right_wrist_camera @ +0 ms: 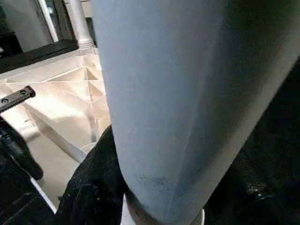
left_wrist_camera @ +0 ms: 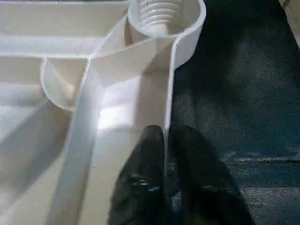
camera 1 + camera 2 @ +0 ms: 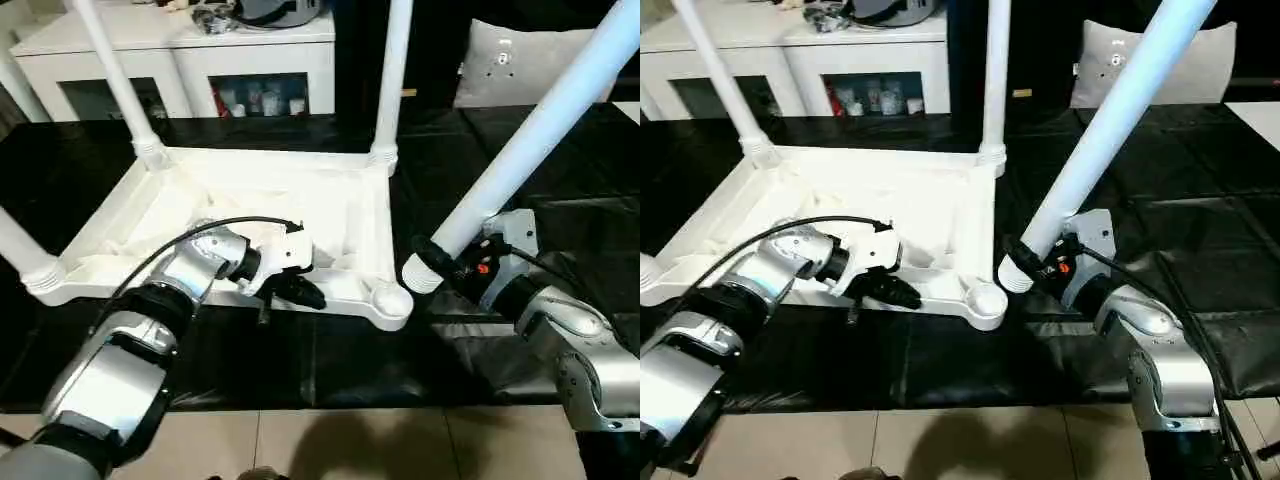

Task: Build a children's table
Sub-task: Insert table leg to table base

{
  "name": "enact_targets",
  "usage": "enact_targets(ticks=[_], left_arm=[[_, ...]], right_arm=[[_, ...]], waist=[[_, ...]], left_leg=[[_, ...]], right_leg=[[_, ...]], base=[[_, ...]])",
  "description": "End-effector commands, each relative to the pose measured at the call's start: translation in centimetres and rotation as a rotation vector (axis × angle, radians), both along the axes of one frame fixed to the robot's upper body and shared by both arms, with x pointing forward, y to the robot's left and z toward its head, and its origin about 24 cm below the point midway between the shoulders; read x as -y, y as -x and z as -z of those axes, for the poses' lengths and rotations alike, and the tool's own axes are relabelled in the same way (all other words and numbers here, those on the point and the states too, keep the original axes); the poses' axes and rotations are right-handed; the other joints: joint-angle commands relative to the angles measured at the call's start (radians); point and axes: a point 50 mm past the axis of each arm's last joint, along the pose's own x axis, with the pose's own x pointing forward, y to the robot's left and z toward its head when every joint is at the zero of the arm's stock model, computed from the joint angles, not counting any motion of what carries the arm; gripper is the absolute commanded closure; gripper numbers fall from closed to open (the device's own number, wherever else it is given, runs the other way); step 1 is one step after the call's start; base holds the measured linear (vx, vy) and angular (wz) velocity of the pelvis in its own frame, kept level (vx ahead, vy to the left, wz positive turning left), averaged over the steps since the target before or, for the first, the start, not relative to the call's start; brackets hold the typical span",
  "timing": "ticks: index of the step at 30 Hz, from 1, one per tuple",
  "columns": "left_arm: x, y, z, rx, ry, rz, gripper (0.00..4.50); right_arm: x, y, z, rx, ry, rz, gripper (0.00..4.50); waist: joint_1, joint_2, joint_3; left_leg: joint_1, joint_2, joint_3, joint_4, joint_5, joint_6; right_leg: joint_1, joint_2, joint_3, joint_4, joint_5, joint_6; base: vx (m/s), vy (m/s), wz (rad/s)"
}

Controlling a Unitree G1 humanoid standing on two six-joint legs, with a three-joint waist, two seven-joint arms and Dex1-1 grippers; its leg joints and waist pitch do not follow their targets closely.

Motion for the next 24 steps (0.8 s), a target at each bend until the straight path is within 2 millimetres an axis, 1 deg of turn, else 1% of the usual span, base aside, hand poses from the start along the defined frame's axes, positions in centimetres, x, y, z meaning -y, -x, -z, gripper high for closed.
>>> enact_targets(ticks=[1, 2, 3, 4, 5, 6, 8, 12, 13, 15, 16, 17, 18, 19, 21, 22, 23, 24], left_arm=[[-0.2, 0.2, 0.3, -0.006, -0.009, 0.001, 3.82], [-0.2, 0.2, 0.5, 0.016, -0.020, -0.003, 3.66], [-0.2, 0.2, 0.5, 0.020, -0.022, -0.004, 3.54], [-0.2, 0.2, 0.6, 0.023, -0.024, -0.004, 3.51], [-0.1, 0.2, 0.7, 0.031, -0.031, -0.003, 3.52], [-0.1, 0.2, 0.7, 0.031, -0.031, -0.004, 3.52], [-0.1, 0.1, 0.8, 0.031, -0.031, -0.005, 3.52], [-0.1, 0.1, 0.9, 0.028, -0.034, -0.011, 3.52], [-0.2, 0.2, 0.9, 0.018, -0.041, -0.006, 3.89], [-0.3, 0.2, 1.0, 0.015, -0.052, -0.001, 3.89], [-0.4, 0.2, 1.0, 0.014, -0.058, -0.002, 3.95], [-0.4, 0.2, 1.0, 0.006, -0.052, -0.018, 4.10], [-0.6, -0.1, 1.0, -0.017, -0.038, -0.080, 4.25], [-0.7, -0.2, 1.1, -0.027, -0.036, -0.108, 4.32], [-0.8, -0.3, 1.1, -0.034, -0.036, -0.130, 4.31], [-0.9, -0.4, 1.3, -0.059, -0.029, -0.185, 4.38], [-0.9, -0.5, 1.5, -0.084, -0.019, -0.243, 4.49], [-0.9, -0.6, 1.7, -0.117, 0.000, -0.317, 4.49]], right_arm=[[-0.2, -0.1, -0.3, 0.019, -0.002, -0.008, 2.63], [-0.1, -0.1, -0.4, 0.019, 0.000, -0.009, 2.63], [-0.1, -0.1, -0.4, 0.019, 0.000, -0.009, 2.63], [-0.1, -0.1, -0.4, 0.020, 0.001, -0.009, 2.63], [-0.1, -0.2, -0.4, 0.021, 0.002, -0.008, 2.63], [0.0, -0.2, -0.4, 0.021, 0.003, -0.008, 2.63], [0.0, -0.2, -0.4, 0.022, 0.004, -0.008, 2.63], [-0.1, -0.1, -0.5, 0.023, 0.006, -0.011, 2.63], [-0.1, -0.1, -0.4, 0.023, 0.005, -0.012, 2.63], [-0.1, -0.1, -0.4, 0.022, 0.005, -0.013, 2.63], [-0.2, -0.1, -0.4, 0.022, 0.004, -0.014, 2.63], [-0.2, -0.2, -0.4, 0.022, 0.003, -0.016, 2.63], [-0.5, -0.3, -0.5, 0.022, 0.002, -0.023, 2.63], [-0.6, -0.4, -0.6, 0.023, 0.000, -0.027, 2.63], [-0.7, -0.5, -0.7, 0.024, -0.002, -0.032, 2.63], [-1.0, -0.6, -0.9, 0.027, -0.005, -0.039, 2.63], [-1.2, -0.7, -1.0, 0.020, -0.002, -0.050, 2.63], [-1.5, -0.9, -1.1, 0.016, 0.011, -0.067, 2.63]], waist=[[0.005, -0.020, -0.065], [0.006, -0.018, -0.067], [0.006, -0.020, -0.067], [0.006, -0.020, -0.067], [0.008, -0.018, -0.070], [0.008, -0.019, -0.071], [0.008, -0.019, -0.071], [0.012, -0.019, -0.069], [0.012, -0.019, -0.069], [0.013, -0.019, -0.068], [0.013, -0.019, -0.068], [0.012, -0.018, -0.068], [0.012, -0.013, -0.070], [0.012, -0.015, -0.070], [0.012, -0.013, -0.068], [0.010, -0.013, -0.069], [0.006, -0.016, -0.068], [0.001, -0.017, -0.066]], left_leg=[[0.007, 0.074, -0.024, -0.060, -0.093, 0.083], [0.007, 0.074, -0.024, -0.059, -0.086, 0.085], [0.003, 0.072, -0.023, -0.057, -0.078, 0.089], [0.003, 0.072, -0.023, -0.057, -0.078, 0.089], [0.002, 0.071, -0.023, -0.055, -0.062, 0.094], [0.000, 0.070, -0.023, -0.054, -0.053, 0.098], [0.000, 0.071, -0.023, -0.054, -0.051, 0.102], [0.002, 0.071, -0.022, -0.055, -0.066, 0.097], [0.001, 0.071, -0.022, -0.055, -0.068, 0.095], [0.002, 0.071, -0.023, -0.055, -0.072, 0.092], [0.001, 0.071, -0.023, -0.055, -0.070, 0.091], [0.001, 0.072, -0.024, -0.056, -0.067, 0.092], [0.002, 0.072, -0.023, -0.055, -0.064, 0.091], [0.002, 0.073, -0.024, -0.055, -0.064, 0.092], [0.002, 0.073, -0.025, -0.056, -0.072, 0.091], [0.002, 0.073, -0.025, -0.056, -0.076, 0.089], [0.001, 0.072, -0.025, -0.057, -0.080, 0.088], [0.003, 0.072, -0.025, -0.058, -0.084, 0.085]], right_leg=[[0.051, -0.125, 0.068, -0.083, -0.177, -0.135], [0.052, -0.126, 0.069, -0.081, -0.158, -0.141], [0.053, -0.126, 0.069, -0.080, -0.136, -0.142], [0.053, -0.126, 0.069, -0.080, -0.136, -0.142], [0.055, -0.128, 0.069, -0.076, -0.105, -0.140], [0.055, -0.126, 0.068, -0.076, -0.090, -0.138], [0.055, -0.126, 0.067, -0.075, -0.084, -0.137], [0.054, -0.126, 0.066, -0.079, -0.119, -0.135], [0.054, -0.127, 0.067, -0.081, -0.127, -0.130], [0.054, -0.128, 0.067, -0.081, -0.136, -0.129], [0.054, -0.128, 0.068, -0.081, -0.134, -0.129], [0.054, -0.125, 0.066, -0.078, -0.126, -0.131], [0.054, -0.126, 0.067, -0.076, -0.109, -0.136], [0.054, -0.128, 0.067, -0.077, -0.103, -0.138], [0.053, -0.126, 0.066, -0.077, -0.103, -0.146], [0.055, -0.128, 0.066, -0.077, -0.107, -0.149], [0.056, -0.129, 0.066, -0.077, -0.108, -0.154], [0.056, -0.126, 0.064, -0.074, -0.109, -0.164]], base=[[0.000, 0.000, 0.00], [0.000, 0.000, 0.00], [0.000, 0.000, 0.00], [0.000, 0.000, 0.00], [0.000, 0.000, 0.00], [0.000, 0.000, 0.00], [0.000, 0.000, 0.00], [0.000, 0.000, 0.00], [0.000, 0.000, 0.00], [0.000, 0.000, 0.00], [0.000, 0.000, 0.00], [0.000, 0.000, 0.00], [0.000, 0.000, 0.00], [0.000, 0.000, 0.00], [0.000, 0.000, 0.00], [0.000, 0.000, 0.00], [0.000, 0.000, 0.00], [0.000, 0.000, 0.00]])
